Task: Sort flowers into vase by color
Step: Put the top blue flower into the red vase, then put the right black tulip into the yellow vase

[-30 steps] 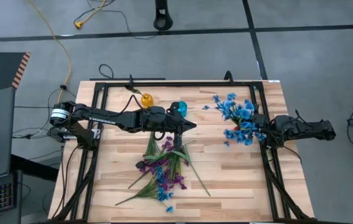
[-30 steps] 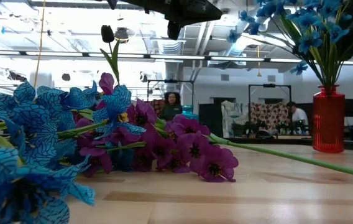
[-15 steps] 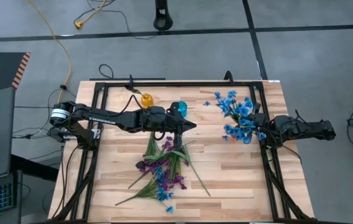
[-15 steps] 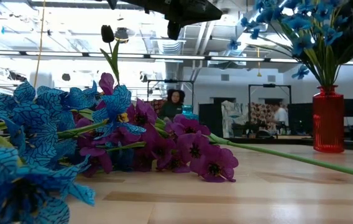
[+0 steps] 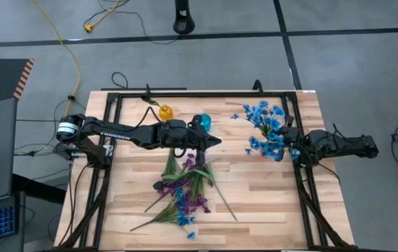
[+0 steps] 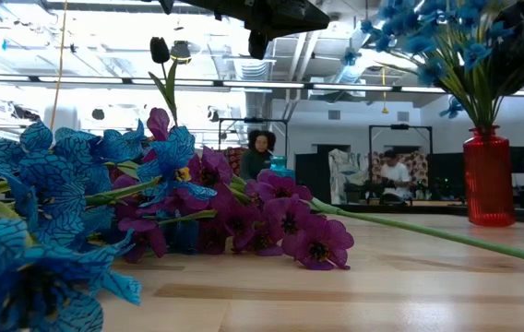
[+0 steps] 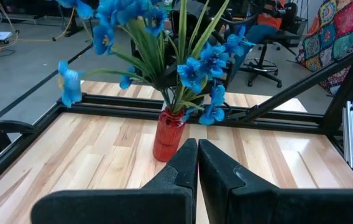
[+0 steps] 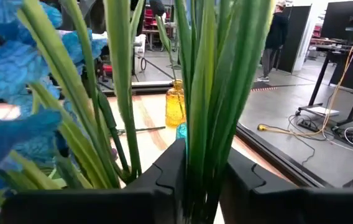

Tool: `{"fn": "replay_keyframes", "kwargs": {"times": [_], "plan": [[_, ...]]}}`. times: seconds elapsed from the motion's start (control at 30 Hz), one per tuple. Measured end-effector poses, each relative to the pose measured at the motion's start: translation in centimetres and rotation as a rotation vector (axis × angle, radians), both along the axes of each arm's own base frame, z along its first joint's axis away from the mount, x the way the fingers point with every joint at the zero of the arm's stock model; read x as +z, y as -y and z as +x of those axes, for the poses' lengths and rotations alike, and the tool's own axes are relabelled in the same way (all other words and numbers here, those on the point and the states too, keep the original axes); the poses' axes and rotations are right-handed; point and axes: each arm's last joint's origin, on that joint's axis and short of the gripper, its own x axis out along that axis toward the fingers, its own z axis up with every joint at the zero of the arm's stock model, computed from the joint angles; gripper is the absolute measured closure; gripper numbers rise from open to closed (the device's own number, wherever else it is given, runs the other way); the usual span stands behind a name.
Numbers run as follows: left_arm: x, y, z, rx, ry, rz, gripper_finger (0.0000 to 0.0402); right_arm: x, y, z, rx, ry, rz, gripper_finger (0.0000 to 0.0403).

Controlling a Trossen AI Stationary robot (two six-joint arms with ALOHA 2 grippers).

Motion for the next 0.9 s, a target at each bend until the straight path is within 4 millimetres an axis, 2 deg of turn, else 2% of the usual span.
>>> {"fn": "replay_keyframes", "kwargs": {"times": [0.2,0.63,0.8,0.9], "plan": [[0.0,0.0,0.0,0.000,0.000,0.000,0.0401,0.0,0.2,-0.1,-0.074,-0.004,-0.004,0.0274],[0.0,0.0,0.0,0.000,0.000,0.000,0.0401,0.0,0.2,-0.1,-0.074,-0.007,-0.004,0.0242],[0.0,0.0,0.0,0.000,0.000,0.000,0.0401,0.7,0.3,-0.9,-0.073,-0.077,-0.005,0.0227],[0.0,0.0,0.0,0.000,0.000,0.000,0.0401,1.1,0.3,-1.1,-0.076,-0.055,0.037,0.0225]]}}
